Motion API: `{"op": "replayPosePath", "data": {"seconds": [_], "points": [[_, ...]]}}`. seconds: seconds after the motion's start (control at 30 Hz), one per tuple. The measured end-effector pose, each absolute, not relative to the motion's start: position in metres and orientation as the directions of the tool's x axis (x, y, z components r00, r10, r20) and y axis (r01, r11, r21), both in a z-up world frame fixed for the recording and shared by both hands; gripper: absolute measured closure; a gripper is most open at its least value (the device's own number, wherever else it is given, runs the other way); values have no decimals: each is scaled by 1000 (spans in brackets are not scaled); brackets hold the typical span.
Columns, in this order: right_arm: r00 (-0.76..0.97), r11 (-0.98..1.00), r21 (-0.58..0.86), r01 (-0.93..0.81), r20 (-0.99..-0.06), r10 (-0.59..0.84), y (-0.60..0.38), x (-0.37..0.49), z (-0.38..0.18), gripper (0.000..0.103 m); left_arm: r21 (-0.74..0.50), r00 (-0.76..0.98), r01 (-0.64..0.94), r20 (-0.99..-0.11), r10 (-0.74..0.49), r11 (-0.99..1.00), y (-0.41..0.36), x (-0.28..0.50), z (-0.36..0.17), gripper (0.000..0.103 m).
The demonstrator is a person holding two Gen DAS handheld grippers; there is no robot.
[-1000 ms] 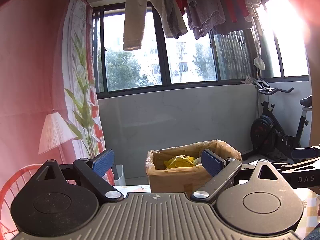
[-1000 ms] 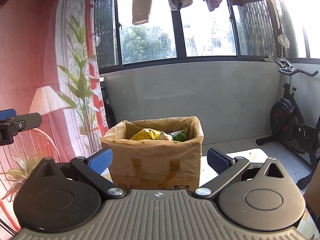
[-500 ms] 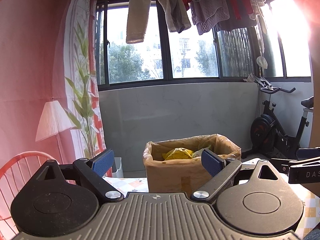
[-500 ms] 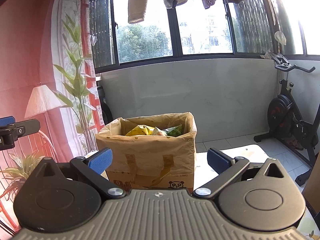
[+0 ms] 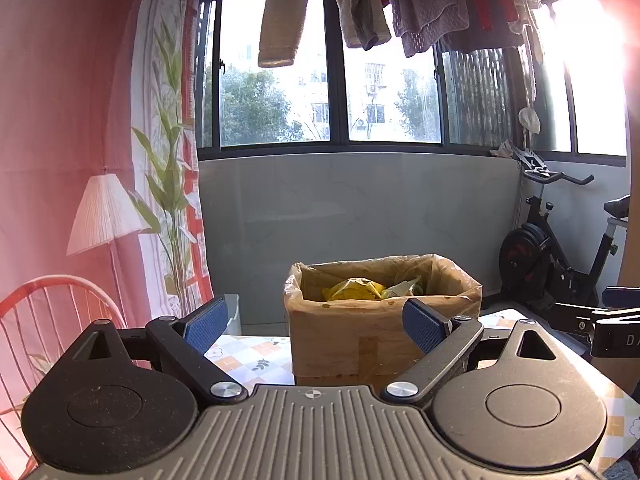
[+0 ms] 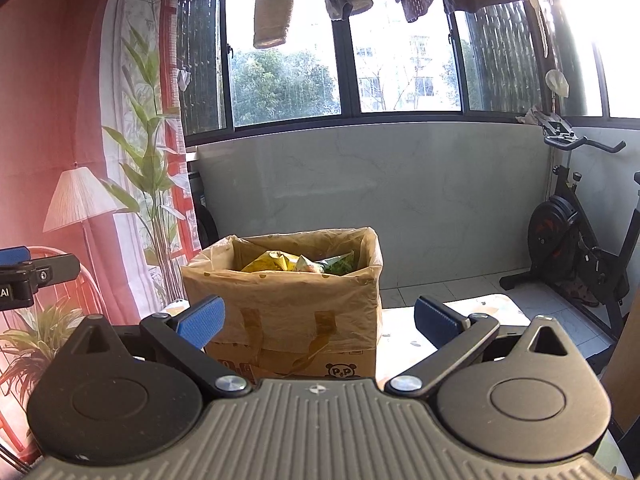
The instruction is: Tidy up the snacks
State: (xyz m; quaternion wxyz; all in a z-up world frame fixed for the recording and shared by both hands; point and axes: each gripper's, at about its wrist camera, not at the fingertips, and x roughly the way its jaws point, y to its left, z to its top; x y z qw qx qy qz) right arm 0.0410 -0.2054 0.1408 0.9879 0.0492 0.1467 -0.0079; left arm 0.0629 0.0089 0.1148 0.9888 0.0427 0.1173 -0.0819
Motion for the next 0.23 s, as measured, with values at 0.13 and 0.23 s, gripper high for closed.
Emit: {"op": "replayPosePath", "data": {"seconds": [0.13, 0.23], "points": [[958, 996, 80, 29, -288, -4, -205, 41, 140, 0, 58, 962, 166, -228, -149, 984, 9, 61, 115, 8], [957, 996, 81, 24, -290, 1, -205, 42, 140, 0, 54, 961, 166, -231, -149, 985, 9, 63, 116, 8]]}}
